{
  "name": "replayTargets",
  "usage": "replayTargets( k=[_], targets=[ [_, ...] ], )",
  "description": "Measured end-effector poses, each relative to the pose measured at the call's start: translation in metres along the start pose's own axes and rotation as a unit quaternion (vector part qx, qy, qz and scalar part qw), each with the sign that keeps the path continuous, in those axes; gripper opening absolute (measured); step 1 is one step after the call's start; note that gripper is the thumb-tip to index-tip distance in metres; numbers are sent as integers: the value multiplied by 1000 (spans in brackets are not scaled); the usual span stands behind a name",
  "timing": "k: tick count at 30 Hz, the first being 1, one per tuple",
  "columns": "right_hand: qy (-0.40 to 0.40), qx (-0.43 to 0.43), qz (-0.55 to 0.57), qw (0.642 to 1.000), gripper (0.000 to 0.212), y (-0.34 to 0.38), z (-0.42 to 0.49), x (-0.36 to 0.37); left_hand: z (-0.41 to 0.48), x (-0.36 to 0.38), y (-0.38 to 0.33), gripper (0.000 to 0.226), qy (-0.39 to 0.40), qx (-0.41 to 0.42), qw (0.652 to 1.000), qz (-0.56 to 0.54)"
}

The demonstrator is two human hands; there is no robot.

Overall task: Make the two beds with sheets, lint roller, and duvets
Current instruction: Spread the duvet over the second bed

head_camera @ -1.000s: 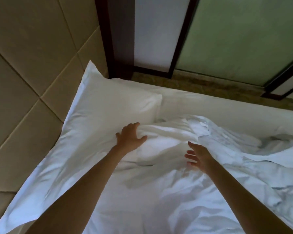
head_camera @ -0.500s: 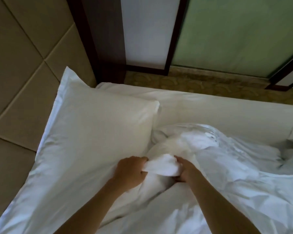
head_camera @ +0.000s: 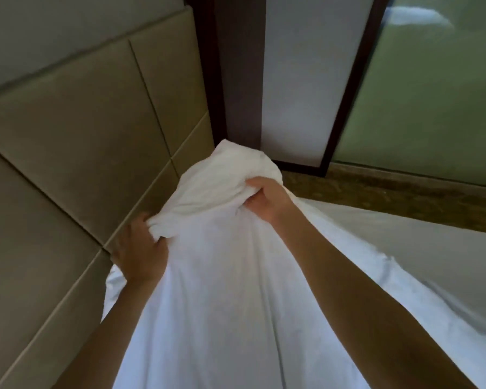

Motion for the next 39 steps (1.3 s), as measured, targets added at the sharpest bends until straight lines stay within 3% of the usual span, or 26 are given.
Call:
replayTargets(
  k=[1, 3, 5, 7, 8, 10, 13, 15, 17, 18, 19, 21, 26, 33, 39],
  targets=[
    [1, 38, -101, 994, 50, -17, 1, -1, -1, 0, 19, 56, 11, -86, 995, 47],
    [-13, 116, -353, 928, 82, -53, -7, -12, -21, 1, 45, 68, 40, -183, 976, 112],
    [-13, 140, -520, 842, 82, -91, -32, -28, -56, 14, 60, 68, 62, -98, 979, 166],
    [-14, 124, -665, 736, 77, -133, -72, -50, -103, 45, 77, 59, 154, 26, 964, 214],
    [-1, 119, -712, 692, 83, -154, -100, -60, -125, 59, 88, 51, 201, 40, 952, 229],
    [35, 122, -758, 639, 89, -195, -159, -81, -154, 78, 109, 52, 241, 22, 934, 264],
    [31, 208, -743, 635, 99, -251, -258, -118, -167, 74, 121, 60, 260, -15, 930, 257],
    [24, 268, -721, 639, 86, -278, -326, -144, -179, 74, 111, 62, 257, -10, 938, 232],
    [-68, 274, -680, 677, 87, -280, -381, -153, -201, 81, 98, 60, 287, -9, 934, 214],
    [-105, 298, -679, 662, 103, -284, -406, -161, -215, 85, 91, 59, 291, -3, 933, 213],
    [-122, 342, -670, 648, 99, -286, -428, -164, -229, 90, 86, 58, 292, 8, 932, 213],
    [-128, 392, -651, 638, 70, -283, -453, -171, -259, 102, 81, 60, 330, 3, 921, 205],
    [-179, 354, -622, 675, 50, -280, -498, -175, -342, 113, 79, 68, 337, 58, 903, 260],
    [-243, 278, -577, 729, 36, -310, -587, -181, -477, 128, 89, 27, 526, 81, 830, 168],
    [-333, 245, -534, 737, 35, -325, -754, -230, -620, 169, 68, 23, 562, 100, 788, 231]
  ],
)
Point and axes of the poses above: each hand's wrist, its own z-axis towards the middle knuckle, its own x-axis out of the palm, y = z × x, the point moved 3 cm from there along z, towards the middle knuckle, and after that the axes turned 14 degrees about y, right-handed, at the moved point
